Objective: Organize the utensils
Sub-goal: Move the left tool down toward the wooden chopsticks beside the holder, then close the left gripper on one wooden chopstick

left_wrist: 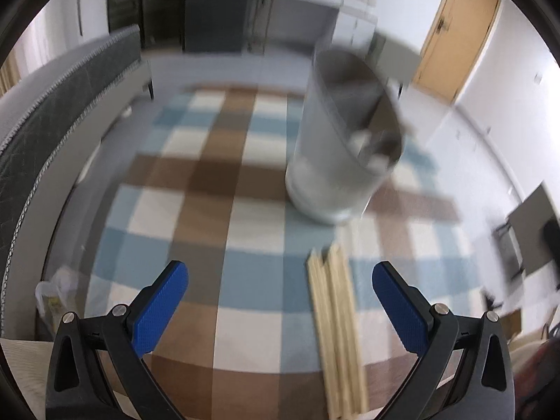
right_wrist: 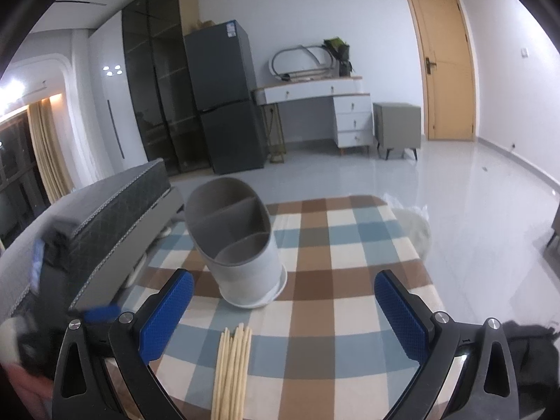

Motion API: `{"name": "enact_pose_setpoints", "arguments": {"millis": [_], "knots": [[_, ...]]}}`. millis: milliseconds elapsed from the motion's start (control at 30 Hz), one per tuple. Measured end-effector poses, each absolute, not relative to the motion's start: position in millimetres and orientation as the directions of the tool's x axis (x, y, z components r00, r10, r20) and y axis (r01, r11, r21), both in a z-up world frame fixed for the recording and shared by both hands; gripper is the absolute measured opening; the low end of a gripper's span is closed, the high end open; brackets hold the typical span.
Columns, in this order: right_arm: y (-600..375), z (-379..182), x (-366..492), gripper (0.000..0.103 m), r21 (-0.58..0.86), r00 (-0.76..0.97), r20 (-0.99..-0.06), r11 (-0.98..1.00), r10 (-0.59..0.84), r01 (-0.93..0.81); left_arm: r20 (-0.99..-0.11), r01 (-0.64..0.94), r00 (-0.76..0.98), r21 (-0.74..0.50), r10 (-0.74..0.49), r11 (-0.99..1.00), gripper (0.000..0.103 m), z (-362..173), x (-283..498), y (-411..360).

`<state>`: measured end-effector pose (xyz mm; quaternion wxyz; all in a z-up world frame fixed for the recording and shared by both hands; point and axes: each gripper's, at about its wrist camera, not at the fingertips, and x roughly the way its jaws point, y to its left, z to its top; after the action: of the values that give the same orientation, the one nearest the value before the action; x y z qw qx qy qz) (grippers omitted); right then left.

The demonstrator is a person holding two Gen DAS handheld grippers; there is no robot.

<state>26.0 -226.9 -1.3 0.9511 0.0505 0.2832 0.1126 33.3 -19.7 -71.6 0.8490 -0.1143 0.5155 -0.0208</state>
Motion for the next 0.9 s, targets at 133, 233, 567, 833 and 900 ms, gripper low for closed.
{"name": "enact_pose_setpoints", "arguments": {"millis": [133,233,567,833,900], "knots": [[-233,-11,40,0.103,0.213,0.777,-0.566,0.960,0.275,-0.184,-0.913,-0.075,0.380,-0.189,-0.147,0.979,0.102,-105,44,-31],[-238,-18,48,0.103,0.223,0.760,-0.595,0.962,0.263,-0.158,-0.938,-0.070,0.331,-0.138,-0.107,0.988,0.102,-124,49,-34],[-254,-28,62,0.103,0.284,0.721,-0.639,0.953,0.268,-0.103,-0.976,-0.078,0.215,-0.031,-0.013,0.996,0.100,-138,48,-34],[-250,-27,62,0.103,0.286,0.716,-0.640,0.951,0.279,-0.116,-0.978,-0.054,0.202,0.034,0.045,0.998,0.100,-124,55,-33],[-250,-27,63,0.103,0.291,0.715,-0.640,0.950,0.281,-0.113,-0.980,-0.059,0.193,0.035,0.046,0.998,0.100,-126,63,-29]]}}
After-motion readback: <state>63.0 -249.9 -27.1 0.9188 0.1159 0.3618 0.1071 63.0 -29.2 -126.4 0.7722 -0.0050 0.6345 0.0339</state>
